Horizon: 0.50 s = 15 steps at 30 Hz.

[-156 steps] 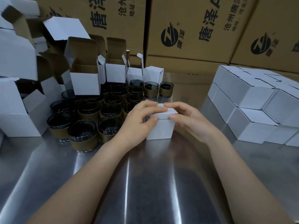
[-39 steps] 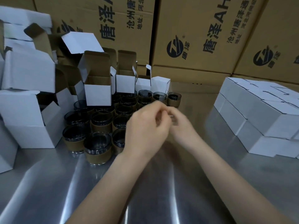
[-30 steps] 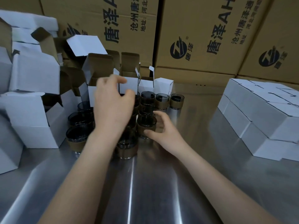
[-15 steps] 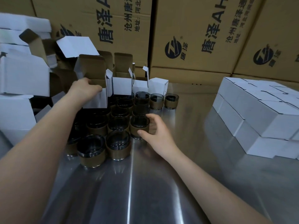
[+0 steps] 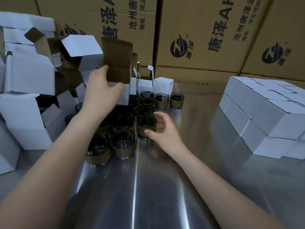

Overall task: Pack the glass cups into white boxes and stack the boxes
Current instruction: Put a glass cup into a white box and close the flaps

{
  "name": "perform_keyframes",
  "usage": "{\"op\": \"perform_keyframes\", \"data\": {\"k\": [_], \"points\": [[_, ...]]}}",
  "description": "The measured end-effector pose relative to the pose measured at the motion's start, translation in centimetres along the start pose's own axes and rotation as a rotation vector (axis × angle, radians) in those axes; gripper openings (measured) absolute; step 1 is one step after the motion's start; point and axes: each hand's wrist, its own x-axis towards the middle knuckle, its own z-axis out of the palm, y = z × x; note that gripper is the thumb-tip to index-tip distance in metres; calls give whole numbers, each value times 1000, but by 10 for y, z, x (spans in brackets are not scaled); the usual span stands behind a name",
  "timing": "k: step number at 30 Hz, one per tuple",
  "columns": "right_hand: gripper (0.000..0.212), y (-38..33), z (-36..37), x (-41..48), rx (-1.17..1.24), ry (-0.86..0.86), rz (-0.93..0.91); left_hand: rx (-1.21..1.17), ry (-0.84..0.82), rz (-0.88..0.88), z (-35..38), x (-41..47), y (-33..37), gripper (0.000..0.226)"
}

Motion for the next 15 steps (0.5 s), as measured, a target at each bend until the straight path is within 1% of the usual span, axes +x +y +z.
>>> {"op": "perform_keyframes", "data": {"k": [3, 8, 13, 15], "points": [[59, 0, -7, -1, 36, 16, 26, -46, 10, 96, 10, -18, 18, 58], [60, -6, -33, -4, 124, 27, 53, -124, 40, 111, 28, -54, 40, 66], [47, -4, -72, -4, 264, 101, 136, -172, 27, 121, 47, -76, 46, 65], [41, 1, -87, -3, 355, 120, 191, -179, 14, 121, 54, -84, 44, 64]]}}
